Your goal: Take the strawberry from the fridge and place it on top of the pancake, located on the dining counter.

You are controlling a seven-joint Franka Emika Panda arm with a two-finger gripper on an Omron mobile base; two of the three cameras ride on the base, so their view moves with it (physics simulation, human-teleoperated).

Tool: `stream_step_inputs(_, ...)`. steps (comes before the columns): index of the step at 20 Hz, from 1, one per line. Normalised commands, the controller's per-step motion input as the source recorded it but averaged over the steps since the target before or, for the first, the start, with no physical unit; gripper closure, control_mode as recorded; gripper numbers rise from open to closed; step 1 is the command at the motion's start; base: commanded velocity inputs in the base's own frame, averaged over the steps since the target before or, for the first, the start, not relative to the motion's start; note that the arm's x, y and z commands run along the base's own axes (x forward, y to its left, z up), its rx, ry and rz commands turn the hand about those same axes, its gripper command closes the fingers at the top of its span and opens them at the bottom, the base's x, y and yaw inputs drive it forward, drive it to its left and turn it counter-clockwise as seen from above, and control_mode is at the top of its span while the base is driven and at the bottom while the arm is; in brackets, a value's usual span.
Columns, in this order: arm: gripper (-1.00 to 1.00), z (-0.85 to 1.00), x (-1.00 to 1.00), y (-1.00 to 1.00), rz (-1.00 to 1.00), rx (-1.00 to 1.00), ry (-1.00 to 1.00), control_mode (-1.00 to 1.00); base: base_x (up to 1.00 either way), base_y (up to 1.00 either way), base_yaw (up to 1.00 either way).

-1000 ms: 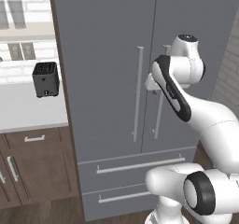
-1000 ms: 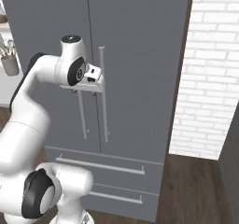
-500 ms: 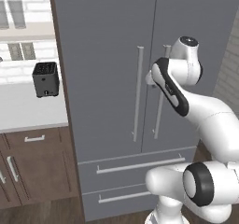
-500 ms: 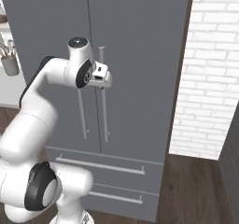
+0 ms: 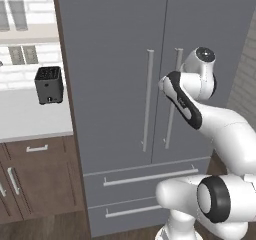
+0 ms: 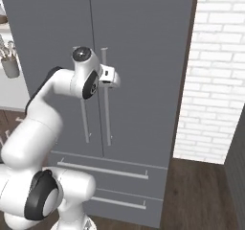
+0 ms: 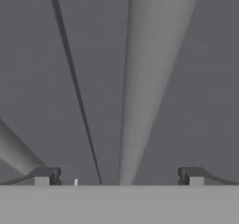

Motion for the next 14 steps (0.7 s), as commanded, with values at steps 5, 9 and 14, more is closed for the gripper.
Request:
stream_step_inputs(5, -1.0, -0.17, 0.32, 0.0, 0.0, -0.04, -0.08, -1.0, 0.0, 0.0, 0.0)
stream_step_inputs(9, -1.0, -0.01, 0.25, 0.0, 0.0, 0.0, -0.02, -1.0, 0.0, 0.0, 0.0)
stream_step_inputs(14, -1.0, 0.0, 0.24, -0.01, 0.0, 0.0, 0.0, -1.0, 0.0, 0.0, 0.0)
